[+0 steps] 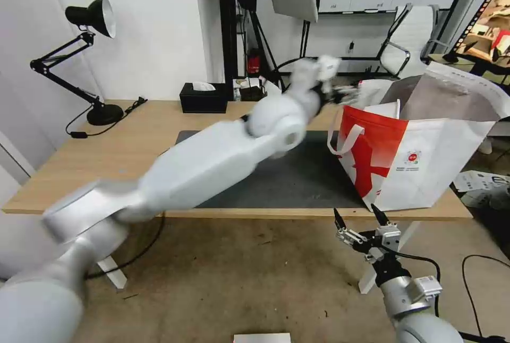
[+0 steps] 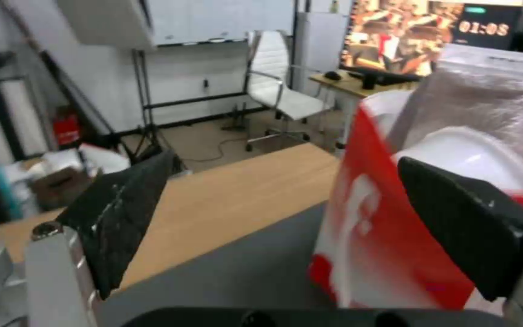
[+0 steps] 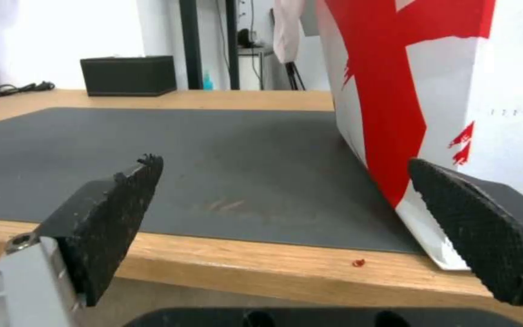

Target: Pick up the trash from the table and place it into the takeout bag.

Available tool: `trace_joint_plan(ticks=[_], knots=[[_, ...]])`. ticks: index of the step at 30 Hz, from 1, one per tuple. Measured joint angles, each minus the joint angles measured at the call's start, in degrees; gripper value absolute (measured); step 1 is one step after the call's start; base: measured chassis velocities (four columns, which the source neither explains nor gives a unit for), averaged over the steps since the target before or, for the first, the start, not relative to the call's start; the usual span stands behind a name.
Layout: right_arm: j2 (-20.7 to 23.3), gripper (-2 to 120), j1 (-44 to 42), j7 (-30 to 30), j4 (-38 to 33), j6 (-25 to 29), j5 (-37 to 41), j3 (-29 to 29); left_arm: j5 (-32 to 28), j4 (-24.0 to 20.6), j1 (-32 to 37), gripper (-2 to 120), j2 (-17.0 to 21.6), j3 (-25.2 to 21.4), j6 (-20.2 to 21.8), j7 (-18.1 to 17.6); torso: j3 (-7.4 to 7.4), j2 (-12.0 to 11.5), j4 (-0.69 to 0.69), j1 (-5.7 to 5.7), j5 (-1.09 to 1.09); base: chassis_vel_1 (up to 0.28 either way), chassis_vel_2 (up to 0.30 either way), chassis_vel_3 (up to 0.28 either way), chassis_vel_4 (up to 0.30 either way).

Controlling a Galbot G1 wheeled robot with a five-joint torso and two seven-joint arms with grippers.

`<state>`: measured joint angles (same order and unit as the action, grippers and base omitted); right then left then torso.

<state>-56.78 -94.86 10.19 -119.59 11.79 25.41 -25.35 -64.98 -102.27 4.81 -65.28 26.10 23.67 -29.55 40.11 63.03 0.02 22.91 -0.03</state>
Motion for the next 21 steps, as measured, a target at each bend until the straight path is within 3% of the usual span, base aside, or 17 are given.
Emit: trace_joint_plan(ticks=[4,6,8,9,11,12,15,16,21], knots=[[0.0,100,0.0,0.01,0.0,0.0,0.0,0.0,4.72,-8.61,11.38,100,9.82,-9.38,-2.88,3.03,0.0,0.0,-0.02,0.0,0.0,0.0,0.0,0.0,0.0],[0.0,100,0.0,0.0,0.0,0.0,0.0,0.0,6.06,-9.93,13.76,100,11.27,-11.1,-3.18,3.61,0.0,0.0,-0.02,0.0,-0.02,0.0,0.0,0.0,0.0],[0.0,100,0.0,-0.01,0.0,0.0,0.0,0.0,9.75,-14.26,23.38,100,14.63,-17.46,-4.16,4.78,-0.01,0.0,-0.02,0.0,0.01,0.0,0.0,0.0,0.0],[0.0,100,0.0,-0.01,0.0,0.0,0.0,0.0,9.75,-14.26,23.38,100,14.63,-17.46,-4.16,4.78,-0.01,0.0,-0.02,0.0,0.01,0.0,0.0,0.0,0.0],[0.0,100,0.0,0.0,0.0,0.0,0.0,0.0,15.96,-18.55,35.39,100,16.36,-25.34,-5.08,6.0,-0.01,0.01,-0.02,0.0,-0.01,0.0,0.0,0.0,0.0],[0.0,100,0.0,0.0,0.0,0.0,0.0,0.0,15.96,-18.55,35.39,100,16.36,-25.34,-5.08,6.0,-0.01,0.01,-0.02,0.0,-0.01,0.0,0.0,0.0,0.0],[0.0,100,0.0,0.0,0.0,0.0,0.0,0.0,24.35,-22.43,49.24,100,16.13,-33.45,-8.09,6.86,-0.01,0.01,-0.01,0.0,0.0,0.0,0.0,0.0,0.0],[0.0,100,0.0,0.0,0.0,0.0,0.0,0.0,24.35,-22.43,49.24,100,16.13,-33.45,-8.09,6.86,-0.01,0.01,-0.01,0.0,0.0,0.0,0.0,0.0,0.0],[-0.01,100,0.0,0.0,0.0,0.0,0.0,0.0,33.44,-26.26,64.85,100,12.15,-41.73,-11.35,7.69,-0.01,0.01,-0.03,0.0,0.04,0.0,0.0,0.0,0.0]])
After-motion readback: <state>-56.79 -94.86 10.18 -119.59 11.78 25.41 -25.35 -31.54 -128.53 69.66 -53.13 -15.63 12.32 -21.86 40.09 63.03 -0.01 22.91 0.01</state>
